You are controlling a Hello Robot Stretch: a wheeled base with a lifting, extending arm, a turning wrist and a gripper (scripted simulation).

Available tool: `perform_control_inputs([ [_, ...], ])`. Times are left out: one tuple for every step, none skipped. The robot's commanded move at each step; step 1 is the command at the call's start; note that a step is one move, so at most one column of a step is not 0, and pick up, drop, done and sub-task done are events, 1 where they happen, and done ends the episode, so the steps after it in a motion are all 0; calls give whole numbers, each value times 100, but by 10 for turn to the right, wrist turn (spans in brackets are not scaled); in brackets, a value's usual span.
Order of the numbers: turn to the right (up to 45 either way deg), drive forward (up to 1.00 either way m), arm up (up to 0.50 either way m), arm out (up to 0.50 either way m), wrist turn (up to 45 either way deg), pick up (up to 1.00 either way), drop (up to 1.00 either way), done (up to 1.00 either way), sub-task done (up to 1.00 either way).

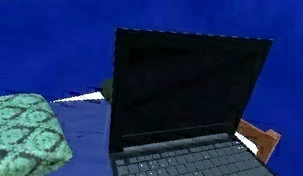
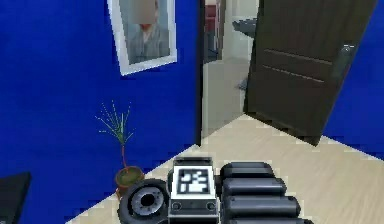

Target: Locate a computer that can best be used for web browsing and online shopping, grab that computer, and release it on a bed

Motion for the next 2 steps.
perform_control_inputs([
  [420,0,0,0,0,0,0,0,0],
  [0,15,0,0,0,0,0,0,0],
])
